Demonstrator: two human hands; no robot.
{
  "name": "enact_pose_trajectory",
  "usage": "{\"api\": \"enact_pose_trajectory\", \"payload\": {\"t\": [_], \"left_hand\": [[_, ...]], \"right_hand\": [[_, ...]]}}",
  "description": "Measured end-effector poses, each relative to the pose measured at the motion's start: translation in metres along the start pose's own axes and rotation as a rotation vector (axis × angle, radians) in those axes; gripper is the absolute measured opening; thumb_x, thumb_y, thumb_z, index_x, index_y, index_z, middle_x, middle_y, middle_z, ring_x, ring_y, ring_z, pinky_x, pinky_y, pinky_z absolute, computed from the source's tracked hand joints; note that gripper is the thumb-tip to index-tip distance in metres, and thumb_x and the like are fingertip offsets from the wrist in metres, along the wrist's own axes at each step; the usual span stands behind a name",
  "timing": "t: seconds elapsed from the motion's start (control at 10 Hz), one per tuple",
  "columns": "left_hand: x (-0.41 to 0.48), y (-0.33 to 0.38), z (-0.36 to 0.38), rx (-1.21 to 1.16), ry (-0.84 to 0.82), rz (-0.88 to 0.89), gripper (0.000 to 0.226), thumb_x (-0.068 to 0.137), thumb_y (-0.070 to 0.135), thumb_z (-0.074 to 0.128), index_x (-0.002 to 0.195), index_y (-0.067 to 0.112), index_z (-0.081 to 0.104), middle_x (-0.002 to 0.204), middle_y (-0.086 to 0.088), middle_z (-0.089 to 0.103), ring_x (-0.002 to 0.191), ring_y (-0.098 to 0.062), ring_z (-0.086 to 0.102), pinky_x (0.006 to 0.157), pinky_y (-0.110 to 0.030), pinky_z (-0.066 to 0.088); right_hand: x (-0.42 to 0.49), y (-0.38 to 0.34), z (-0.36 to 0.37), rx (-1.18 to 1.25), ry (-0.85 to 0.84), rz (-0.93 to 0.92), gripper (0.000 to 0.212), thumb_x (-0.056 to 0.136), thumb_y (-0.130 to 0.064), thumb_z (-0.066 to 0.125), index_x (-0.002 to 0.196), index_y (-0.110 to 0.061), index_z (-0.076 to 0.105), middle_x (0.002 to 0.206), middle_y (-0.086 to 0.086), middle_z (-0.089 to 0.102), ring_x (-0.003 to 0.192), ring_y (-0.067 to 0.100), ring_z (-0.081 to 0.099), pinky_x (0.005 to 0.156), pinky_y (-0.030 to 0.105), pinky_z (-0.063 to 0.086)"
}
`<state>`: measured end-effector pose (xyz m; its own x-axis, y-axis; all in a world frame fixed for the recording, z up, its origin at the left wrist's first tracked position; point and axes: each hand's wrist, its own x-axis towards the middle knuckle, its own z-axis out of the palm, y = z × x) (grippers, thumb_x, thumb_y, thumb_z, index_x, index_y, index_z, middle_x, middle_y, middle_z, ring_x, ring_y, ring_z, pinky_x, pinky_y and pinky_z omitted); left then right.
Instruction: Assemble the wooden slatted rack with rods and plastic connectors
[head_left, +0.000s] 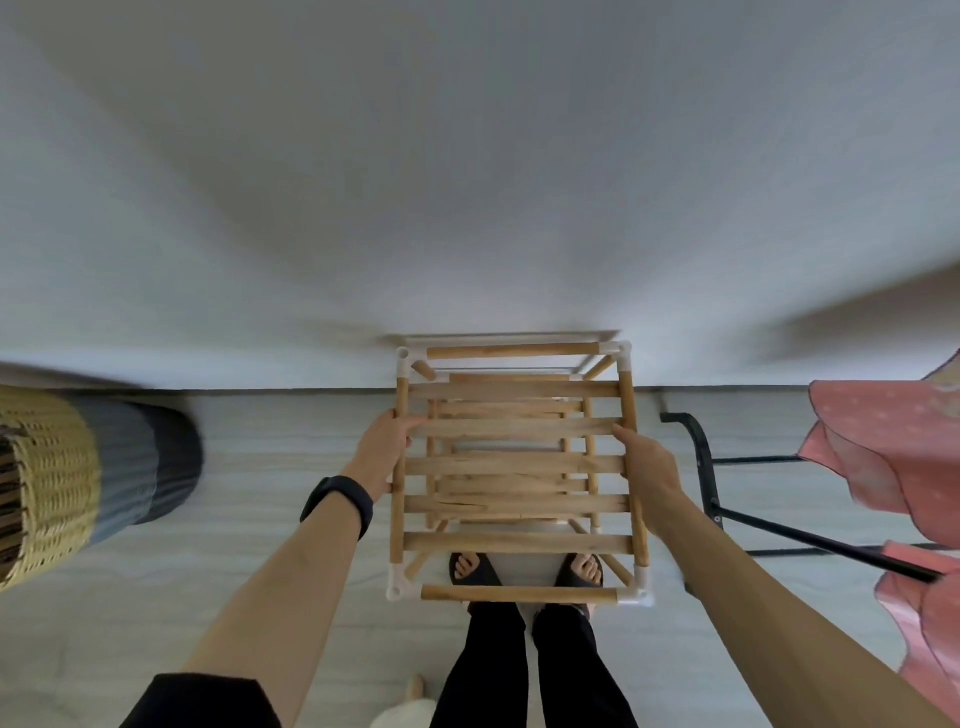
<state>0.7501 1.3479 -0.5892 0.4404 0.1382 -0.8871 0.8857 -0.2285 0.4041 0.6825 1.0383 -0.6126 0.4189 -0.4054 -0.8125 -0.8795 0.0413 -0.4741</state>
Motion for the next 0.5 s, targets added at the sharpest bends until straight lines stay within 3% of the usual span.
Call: {"api": "enact_pose_trajectory", "payload": {"t": [0.2,0.3,0.4,0.5], "left_hand": [[-0.010,-0.007,-0.004,0.022,-0.050,0.046,0.036,0.100,0.040,0.052,0.135,0.032,0.052,0.139,-0.002,0.047,0.129,-0.031,0.044,0.106,-0.054,0.037],[-0.027,-0.009,-0.003,0.130,-0.041,0.130,0.033,0.104,0.036,0.049,0.135,0.026,0.053,0.141,-0.005,0.049,0.125,-0.029,0.045,0.098,-0.043,0.034],[-0.053,-0.006,-0.002,0.319,0.001,0.197,0.045,0.104,0.033,0.051,0.147,0.019,0.047,0.147,-0.006,0.050,0.130,-0.027,0.047,0.103,-0.038,0.035],[-0.082,-0.005,-0.001,0.529,-0.013,0.265,0.048,0.103,0.033,0.048,0.151,0.029,0.040,0.153,-0.004,0.045,0.137,-0.027,0.046,0.106,-0.034,0.036]], "right_hand": [[-0.008,0.001,-0.010,-0.085,-0.098,0.000,0.040,0.100,-0.042,0.054,0.132,-0.020,0.056,0.127,0.001,0.057,0.120,0.023,0.051,0.104,0.047,0.041],[-0.022,-0.001,-0.020,-0.159,-0.117,-0.042,0.050,0.097,-0.043,0.056,0.142,-0.021,0.051,0.137,0.003,0.056,0.125,0.025,0.051,0.104,0.047,0.041],[-0.047,-0.011,-0.028,-0.282,-0.113,-0.111,0.054,0.098,-0.041,0.057,0.148,-0.022,0.046,0.141,0.006,0.055,0.120,0.022,0.052,0.103,0.043,0.042],[-0.080,-0.021,-0.032,-0.502,-0.108,-0.209,0.043,0.102,-0.038,0.049,0.142,-0.025,0.052,0.141,0.006,0.057,0.117,0.022,0.055,0.101,0.038,0.043]]}}
